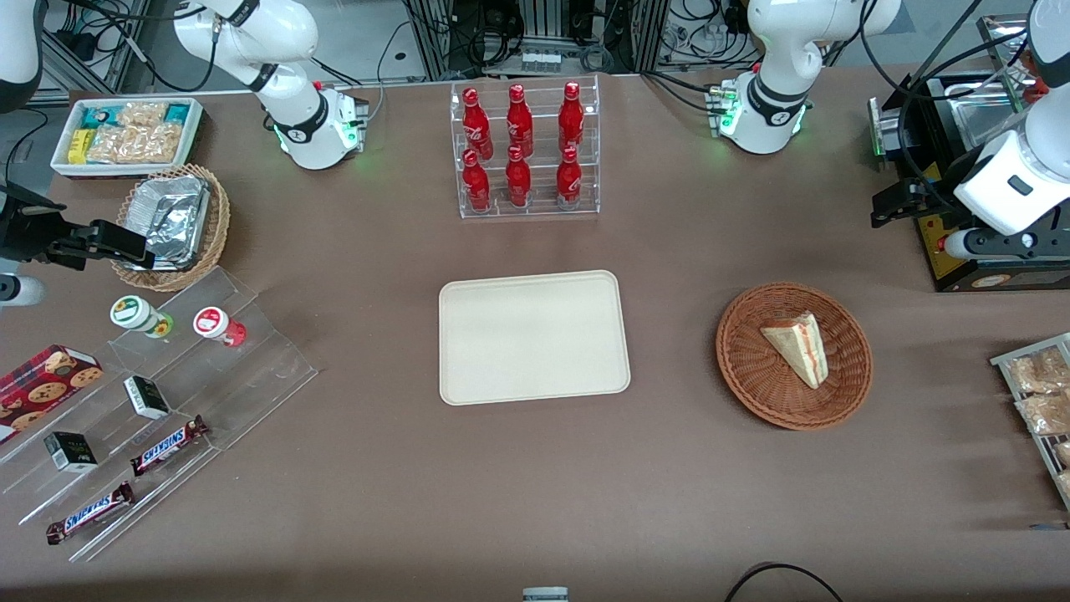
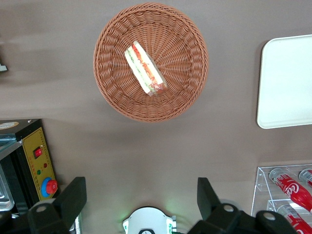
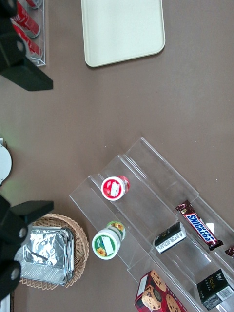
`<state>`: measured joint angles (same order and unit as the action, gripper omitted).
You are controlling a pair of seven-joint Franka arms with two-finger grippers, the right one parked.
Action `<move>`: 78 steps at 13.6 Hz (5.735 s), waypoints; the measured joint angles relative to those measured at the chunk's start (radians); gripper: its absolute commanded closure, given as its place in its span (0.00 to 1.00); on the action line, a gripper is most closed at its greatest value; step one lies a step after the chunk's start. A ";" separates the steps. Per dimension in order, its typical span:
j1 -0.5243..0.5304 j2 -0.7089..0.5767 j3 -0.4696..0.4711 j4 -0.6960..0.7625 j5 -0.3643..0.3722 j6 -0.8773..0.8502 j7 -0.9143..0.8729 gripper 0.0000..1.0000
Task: Place sandwich from basket to tray
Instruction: 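Move the left gripper over the wrapped sandwich in the wicker basket, then lower the open left gripper around the sandwich and close it, then lift the sandwich and carry it with the left gripper over the tray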
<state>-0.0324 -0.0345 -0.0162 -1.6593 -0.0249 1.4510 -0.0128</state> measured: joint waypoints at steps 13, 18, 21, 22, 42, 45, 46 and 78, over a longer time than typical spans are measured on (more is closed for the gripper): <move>0.002 0.093 0.002 -0.191 0.001 0.284 0.000 0.00; 0.004 0.145 0.003 -0.376 0.002 0.574 -0.006 0.00; 0.005 0.185 0.003 -0.409 0.002 0.631 -0.044 0.00; 0.005 0.198 0.003 -0.409 0.002 0.642 -0.056 0.00; -0.014 0.305 -0.001 -0.536 0.001 0.917 -0.635 0.72; -0.014 0.306 -0.001 -0.535 0.001 0.917 -0.635 1.00; -0.014 0.305 -0.001 -0.533 0.001 0.917 -0.635 1.00; -0.477 0.834 -0.353 0.297 0.259 0.577 -1.084 1.00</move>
<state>-0.5094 0.7997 -0.3692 -1.3626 0.2340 2.0284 -1.0970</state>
